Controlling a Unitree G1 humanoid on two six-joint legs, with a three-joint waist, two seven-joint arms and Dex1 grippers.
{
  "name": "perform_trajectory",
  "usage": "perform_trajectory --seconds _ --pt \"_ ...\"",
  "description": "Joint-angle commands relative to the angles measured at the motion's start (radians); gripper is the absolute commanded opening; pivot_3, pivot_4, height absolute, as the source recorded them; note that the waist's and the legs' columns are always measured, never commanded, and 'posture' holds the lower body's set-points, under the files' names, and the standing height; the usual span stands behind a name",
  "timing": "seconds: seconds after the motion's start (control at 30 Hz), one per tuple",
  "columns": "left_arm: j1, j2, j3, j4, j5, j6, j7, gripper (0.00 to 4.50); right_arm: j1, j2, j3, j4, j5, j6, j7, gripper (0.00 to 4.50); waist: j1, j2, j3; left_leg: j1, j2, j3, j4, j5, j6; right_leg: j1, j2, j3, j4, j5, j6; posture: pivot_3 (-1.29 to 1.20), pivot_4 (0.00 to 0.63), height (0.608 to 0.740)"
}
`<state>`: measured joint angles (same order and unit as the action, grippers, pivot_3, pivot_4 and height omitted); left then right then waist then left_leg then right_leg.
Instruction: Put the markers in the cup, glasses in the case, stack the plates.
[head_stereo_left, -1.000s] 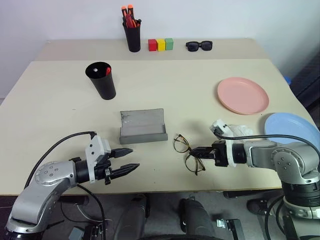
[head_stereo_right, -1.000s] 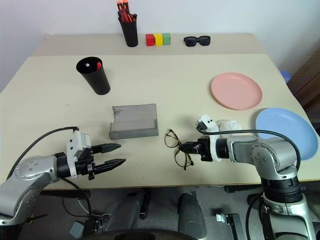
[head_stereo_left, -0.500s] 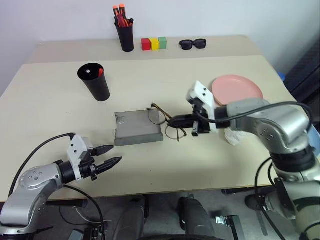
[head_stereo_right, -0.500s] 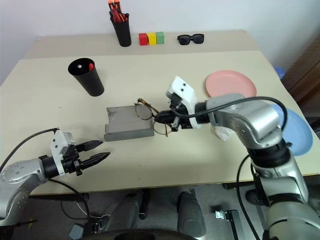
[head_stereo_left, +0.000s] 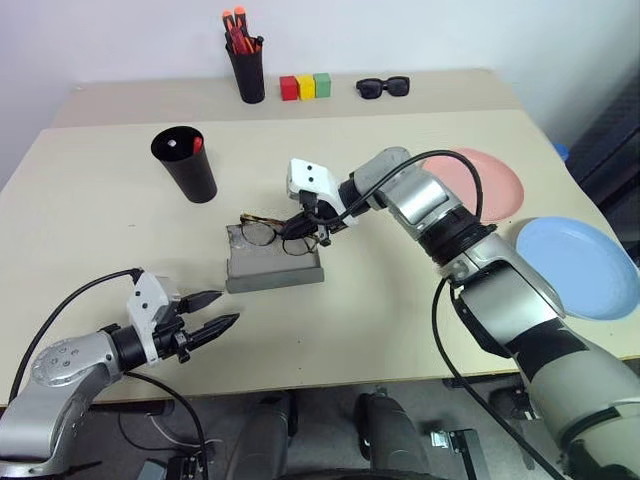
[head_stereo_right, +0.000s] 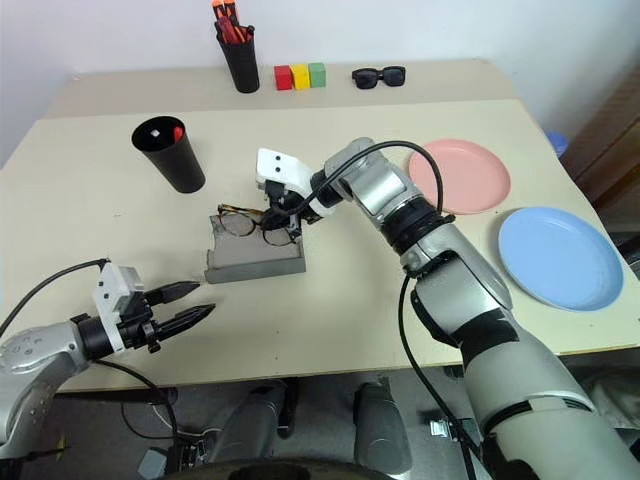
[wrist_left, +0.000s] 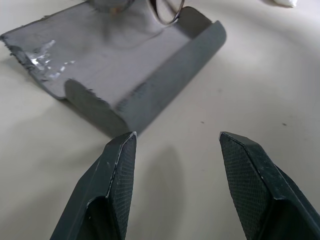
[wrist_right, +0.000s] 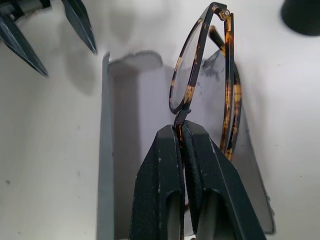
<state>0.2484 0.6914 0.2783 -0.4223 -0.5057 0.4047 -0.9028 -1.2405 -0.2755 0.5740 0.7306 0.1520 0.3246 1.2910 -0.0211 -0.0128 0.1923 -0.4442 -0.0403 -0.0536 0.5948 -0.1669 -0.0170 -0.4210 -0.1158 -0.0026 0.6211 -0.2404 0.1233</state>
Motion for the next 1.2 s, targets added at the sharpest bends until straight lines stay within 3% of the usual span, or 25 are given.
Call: perform_trajectory --seconds 0.03,0.37,0.63,0.73,0.77,0.83,0.97,1.2 --pt "0.04 -0.012 0.064 -0.057 -0.026 -0.014 0.025 2.71 -0.046 0.028 -0.016 0.072 -0.055 -0.104 0.084 0.07 -0.001 0.0 0.0 0.0 0.0 0.0 0.0 0.0 0.0 0.0 0.0 0.0 0.0 0.0 0.0 0.0 0.15 0.74" --pt "0.054 -0.011 0.1 -0.062 -0.033 -0.019 0.04 2.71 -0.027 0.065 -0.036 0.123 -0.139 -0.156 0.182 0.07 -0.001 0.0 0.0 0.001 0.0 0.0 -0.001 0.001 -0.005 -0.003 0.003 0.0 0.009 -0.001 -0.002 0.0 0.15 0.74" --pt "0.0 -0.009 0.081 -0.044 -0.028 -0.021 0.055 2.71 -0.052 0.088 -0.118 0.113 -0.142 -0.136 0.137 3.98 0.0 0.0 0.0 0.001 0.0 0.0 -0.001 0.002 -0.006 -0.003 0.003 0.0 0.009 -0.001 -0.002 0.0 0.15 0.74" --pt "-0.083 -0.021 0.08 -0.023 -0.074 0.022 0.086 2.71 -0.057 0.071 -0.168 0.067 -0.137 -0.143 0.091 3.98 0.002 0.0 0.0 0.001 0.0 0.0 -0.001 0.002 -0.006 -0.003 0.003 0.0 0.009 -0.001 -0.001 0.0 0.15 0.74" --pt "-0.141 -0.026 0.076 -0.003 -0.112 0.072 0.109 2.45 -0.035 0.051 -0.185 0.014 -0.137 -0.158 0.074 4.02 0.004 0.0 0.0 0.001 0.0 0.0 -0.001 0.002 -0.006 -0.003 0.004 0.0 0.01 -0.001 -0.001 0.0 0.15 0.74" --pt "-0.251 -0.038 0.057 0.038 -0.139 0.136 0.156 1.85 0.037 0.011 -0.216 -0.123 -0.124 -0.16 0.047 4.04 0.01 0.0 0.0 0.0 0.0 -0.001 -0.001 0.003 -0.007 -0.004 0.005 -0.001 0.01 0.0 0.0 0.0 0.15 0.74" --pt "-0.439 -0.064 -0.011 0.118 -0.097 0.17 0.226 0.02 0.235 -0.071 -0.276 -0.444 -0.097 -0.09 -0.02 4.04 0.011 -0.003 -0.002 0.001 -0.001 -0.002 0.0 0.004 -0.007 0.001 0.005 -0.002 0.01 0.0 0.001 0.0 0.15 0.74" --pt "-0.776 -0.099 -0.198 0.377 0.028 0.27 0.29 0.02 0.593 -0.147 -0.417 -0.947 -0.045 0.115 -0.248 4.04 0.002 -0.003 -0.001 0.001 -0.001 -0.001 0.002 0.004 -0.007 0.002 0.006 -0.001 0.012 0.001 0.001 0.0 0.15 0.74"
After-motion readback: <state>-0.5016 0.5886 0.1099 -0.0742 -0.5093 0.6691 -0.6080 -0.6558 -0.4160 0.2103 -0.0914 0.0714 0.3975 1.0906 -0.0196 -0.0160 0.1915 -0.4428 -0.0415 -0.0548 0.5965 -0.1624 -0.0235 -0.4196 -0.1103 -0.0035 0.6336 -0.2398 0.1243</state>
